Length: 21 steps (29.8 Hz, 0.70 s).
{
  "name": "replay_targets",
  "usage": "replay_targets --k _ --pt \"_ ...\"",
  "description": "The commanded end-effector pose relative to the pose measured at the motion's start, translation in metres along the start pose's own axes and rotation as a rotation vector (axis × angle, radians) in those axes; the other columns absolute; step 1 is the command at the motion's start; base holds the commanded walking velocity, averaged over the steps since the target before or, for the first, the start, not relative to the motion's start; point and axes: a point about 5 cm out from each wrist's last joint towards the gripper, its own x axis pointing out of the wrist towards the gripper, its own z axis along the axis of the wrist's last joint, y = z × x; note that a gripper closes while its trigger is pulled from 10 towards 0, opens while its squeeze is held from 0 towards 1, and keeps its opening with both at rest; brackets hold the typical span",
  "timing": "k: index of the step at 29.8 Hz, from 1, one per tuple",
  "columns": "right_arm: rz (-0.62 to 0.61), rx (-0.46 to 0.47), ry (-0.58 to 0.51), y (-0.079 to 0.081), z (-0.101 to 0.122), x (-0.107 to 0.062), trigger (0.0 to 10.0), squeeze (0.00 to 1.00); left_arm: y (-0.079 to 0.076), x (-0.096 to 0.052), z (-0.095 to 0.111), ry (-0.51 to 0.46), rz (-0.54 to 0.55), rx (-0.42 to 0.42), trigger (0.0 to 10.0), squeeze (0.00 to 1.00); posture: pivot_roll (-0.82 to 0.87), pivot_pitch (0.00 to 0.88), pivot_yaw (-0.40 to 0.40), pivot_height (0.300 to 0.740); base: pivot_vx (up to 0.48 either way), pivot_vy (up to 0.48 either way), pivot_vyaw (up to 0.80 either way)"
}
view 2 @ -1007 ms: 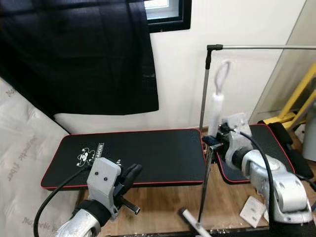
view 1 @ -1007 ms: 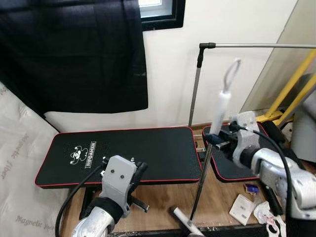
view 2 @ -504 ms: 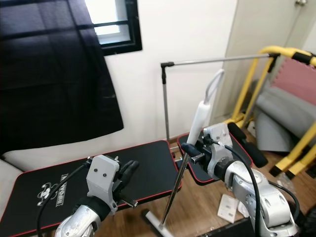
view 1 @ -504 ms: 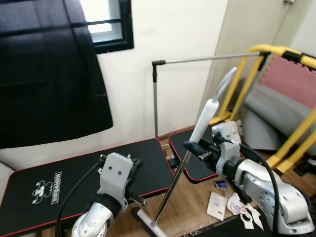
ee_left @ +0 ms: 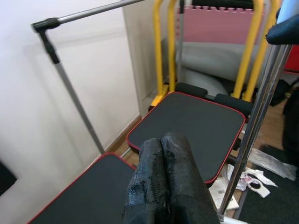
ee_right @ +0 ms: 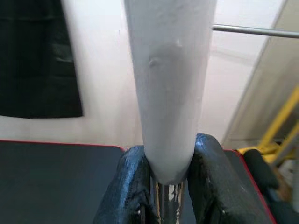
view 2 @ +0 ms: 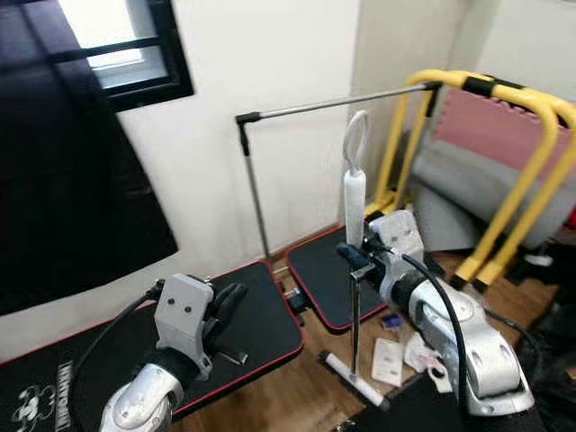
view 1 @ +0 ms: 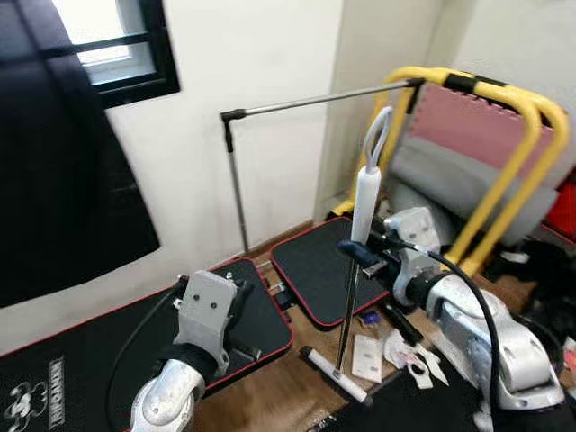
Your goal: Sweep floor
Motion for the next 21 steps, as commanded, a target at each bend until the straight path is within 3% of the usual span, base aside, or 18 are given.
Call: replay_targets --k 1,11,19,21 --pt "0.001 -0.038 -0.061 -0.002 0.011 0.001 10.0 0.00 0.006 -0.001 -0.005 0.018 0.088 0.003 10.0 0.00 -0.15 0.000 -0.040 0.740 0.000 0.000 -0.80" --pt "0.075 -0.069 -0.076 0.010 0.007 0.002 10.0 0.00 0.008 0.002 -0.004 0.003 0.089 -0.001 10.0 0.00 -0.15 0.000 -0.039 0.740 0.000 0.000 -0.80" --pt "0.137 -0.032 -0.085 0.026 -0.004 0.001 10.0 0.00 0.010 0.001 -0.005 0.011 0.114 -0.021 10.0 0.00 -0.15 0.000 -0.043 0.740 0.000 0.000 -0.80" --pt "0.166 -0.031 -0.099 0.032 -0.007 0.001 10.0 0.00 0.011 0.000 -0.004 0.012 0.122 -0.035 10.0 0.00 -0.15 0.000 -0.045 0.740 0.000 0.000 0.00"
